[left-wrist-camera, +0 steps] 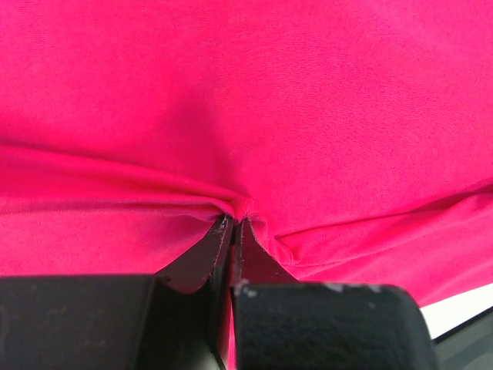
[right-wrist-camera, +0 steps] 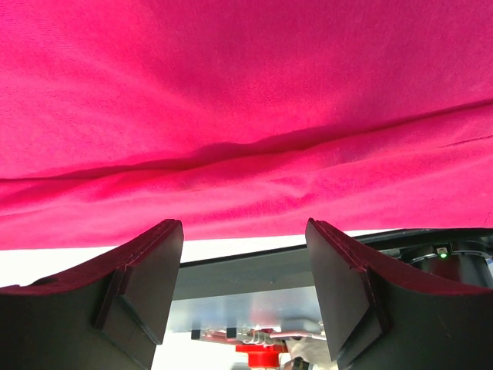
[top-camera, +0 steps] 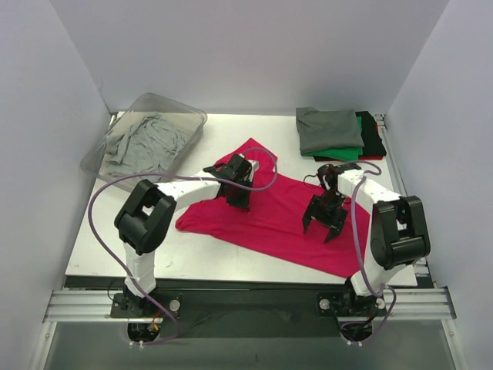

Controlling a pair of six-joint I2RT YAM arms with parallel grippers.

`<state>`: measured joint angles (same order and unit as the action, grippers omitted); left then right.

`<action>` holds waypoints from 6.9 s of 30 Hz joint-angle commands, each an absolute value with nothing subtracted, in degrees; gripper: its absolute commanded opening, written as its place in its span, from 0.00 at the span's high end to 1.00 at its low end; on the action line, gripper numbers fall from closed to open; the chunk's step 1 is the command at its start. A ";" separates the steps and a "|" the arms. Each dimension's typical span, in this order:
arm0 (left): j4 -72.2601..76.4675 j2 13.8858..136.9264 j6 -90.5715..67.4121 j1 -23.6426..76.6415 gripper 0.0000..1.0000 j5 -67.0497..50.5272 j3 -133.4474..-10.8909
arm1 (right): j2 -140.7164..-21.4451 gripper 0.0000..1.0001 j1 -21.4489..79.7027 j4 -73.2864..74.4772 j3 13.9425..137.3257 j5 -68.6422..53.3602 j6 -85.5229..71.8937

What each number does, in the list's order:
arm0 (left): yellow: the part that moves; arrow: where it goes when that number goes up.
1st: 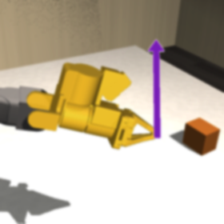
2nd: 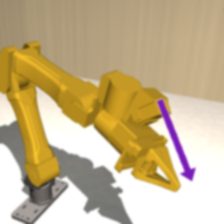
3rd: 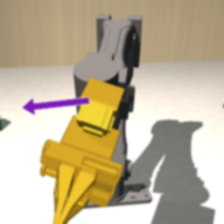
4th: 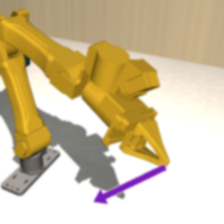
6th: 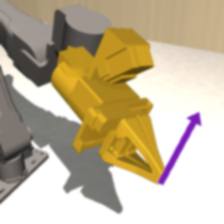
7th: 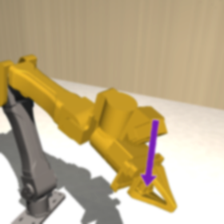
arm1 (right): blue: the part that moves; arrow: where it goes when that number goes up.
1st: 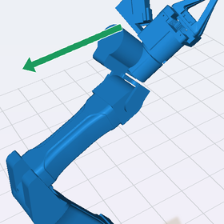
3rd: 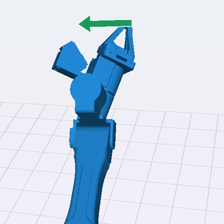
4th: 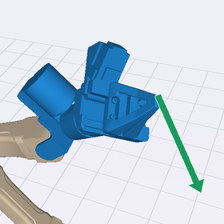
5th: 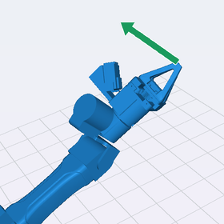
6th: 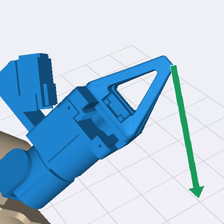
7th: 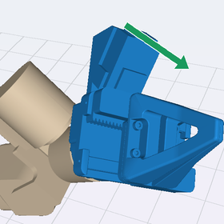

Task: Fold and stack the t-shirts
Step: Fold the flattened tshirt in 1/3 of the way

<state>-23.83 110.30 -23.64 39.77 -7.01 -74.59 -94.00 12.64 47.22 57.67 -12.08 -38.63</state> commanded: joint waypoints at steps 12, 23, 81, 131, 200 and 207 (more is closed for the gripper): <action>-25.32 113.20 -22.93 41.66 0.92 -7.29 -80.07 | -92.46 0.34 13.01 48.96 55.28 -12.30 -39.90; -18.83 110.84 -29.96 40.70 0.37 -13.71 -80.86 | -90.53 0.33 13.01 48.78 55.55 -12.13 -40.43; -14.23 83.24 -36.47 29.88 0.22 -11.78 -38.32 | -105.82 0.32 10.02 43.15 58.28 -2.90 -32.70; -12.22 102.04 -13.97 29.09 0.62 -2.55 -61.79 | -100.46 0.32 10.11 43.77 56.07 -5.98 -32.34; -6.25 92.01 -29.62 28.74 0.27 -11.60 -53.45 | -102.74 0.30 10.81 44.39 70.67 -6.24 -30.14; -4.40 96.50 -30.15 28.65 0.27 -13.09 -52.82 | -105.20 0.31 10.72 40.78 66.98 -7.65 -32.17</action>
